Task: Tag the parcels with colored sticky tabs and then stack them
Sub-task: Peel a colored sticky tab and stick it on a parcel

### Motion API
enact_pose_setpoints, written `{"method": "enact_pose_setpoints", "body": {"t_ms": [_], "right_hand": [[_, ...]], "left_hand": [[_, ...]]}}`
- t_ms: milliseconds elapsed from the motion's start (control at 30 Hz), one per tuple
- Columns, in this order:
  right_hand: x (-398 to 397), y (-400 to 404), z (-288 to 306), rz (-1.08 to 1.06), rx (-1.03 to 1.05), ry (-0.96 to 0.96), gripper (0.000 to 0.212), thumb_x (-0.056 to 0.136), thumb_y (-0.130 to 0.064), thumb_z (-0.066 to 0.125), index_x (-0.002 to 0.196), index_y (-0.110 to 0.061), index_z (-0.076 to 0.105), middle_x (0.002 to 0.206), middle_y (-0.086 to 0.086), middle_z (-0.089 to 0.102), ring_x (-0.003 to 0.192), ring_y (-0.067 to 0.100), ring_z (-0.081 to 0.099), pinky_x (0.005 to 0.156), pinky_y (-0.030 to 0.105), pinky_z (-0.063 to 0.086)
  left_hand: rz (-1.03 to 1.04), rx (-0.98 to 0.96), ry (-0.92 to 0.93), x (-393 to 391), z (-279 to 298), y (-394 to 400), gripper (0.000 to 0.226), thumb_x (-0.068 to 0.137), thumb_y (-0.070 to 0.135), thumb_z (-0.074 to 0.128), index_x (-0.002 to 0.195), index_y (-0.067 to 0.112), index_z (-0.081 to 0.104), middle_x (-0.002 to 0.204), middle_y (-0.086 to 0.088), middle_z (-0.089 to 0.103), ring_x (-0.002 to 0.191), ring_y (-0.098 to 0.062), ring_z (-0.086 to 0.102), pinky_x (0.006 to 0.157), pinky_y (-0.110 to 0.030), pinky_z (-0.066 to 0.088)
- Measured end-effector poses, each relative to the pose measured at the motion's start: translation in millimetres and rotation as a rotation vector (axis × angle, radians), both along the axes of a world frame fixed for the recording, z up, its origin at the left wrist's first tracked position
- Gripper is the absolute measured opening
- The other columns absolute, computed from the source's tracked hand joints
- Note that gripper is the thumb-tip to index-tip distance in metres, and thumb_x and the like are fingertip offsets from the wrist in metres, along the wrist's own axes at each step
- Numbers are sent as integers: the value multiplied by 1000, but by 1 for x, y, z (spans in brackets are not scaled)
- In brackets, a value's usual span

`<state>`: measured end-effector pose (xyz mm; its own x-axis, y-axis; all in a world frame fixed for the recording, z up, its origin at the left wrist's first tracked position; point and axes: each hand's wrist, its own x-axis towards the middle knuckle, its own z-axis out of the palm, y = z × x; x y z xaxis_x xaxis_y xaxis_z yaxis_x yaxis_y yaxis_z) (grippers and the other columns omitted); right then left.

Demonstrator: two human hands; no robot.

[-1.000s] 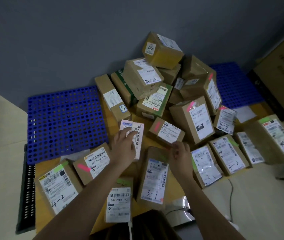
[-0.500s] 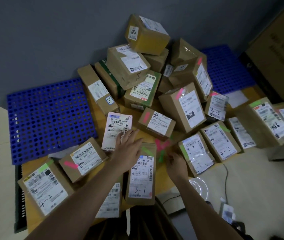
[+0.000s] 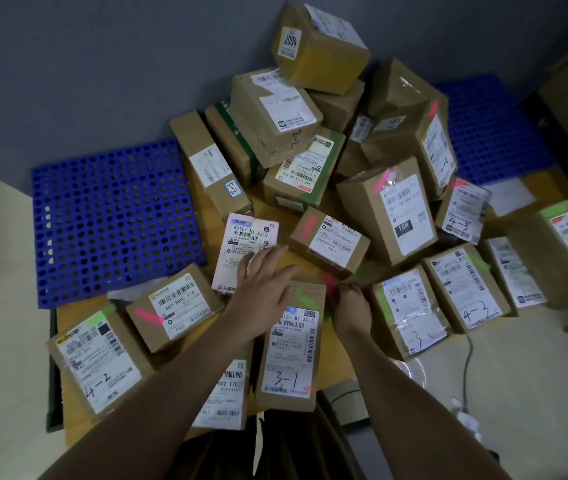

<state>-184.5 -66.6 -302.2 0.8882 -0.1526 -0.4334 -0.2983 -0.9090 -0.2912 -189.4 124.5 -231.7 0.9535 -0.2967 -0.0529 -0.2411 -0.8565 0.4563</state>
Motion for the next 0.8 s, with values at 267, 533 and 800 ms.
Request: {"method": "enact_pose_setpoints", "body": {"t_ms": [267,533,800], "right_hand": [[-3,-2,2,-63,72,-32,25,96,-17,51,119,-7,54,123,13,55,103,30,61,87,38,51],[-2,-5,2,34,16,-1,23,98,-15,46,118,-6,53,135,12,46,103,29,61,87,35,50],[-1,-14,16,121,-26,-194,22,98,-14,48,110,-2,61,119,15,57,90,33,64,69,35,48]], "left_hand": [[24,1,-16,-3,0,-1,42,87,35,34,113,21,64,138,-9,49,130,-22,26,105,-57,32],[10,5,-6,-7,-6,-6,31,85,25,51,113,21,64,134,-9,52,127,-24,28,100,-57,34],[30,-44,0,-6,-1,-9,36,87,25,45,118,20,62,133,-6,51,124,-19,28,104,-51,30]]}}
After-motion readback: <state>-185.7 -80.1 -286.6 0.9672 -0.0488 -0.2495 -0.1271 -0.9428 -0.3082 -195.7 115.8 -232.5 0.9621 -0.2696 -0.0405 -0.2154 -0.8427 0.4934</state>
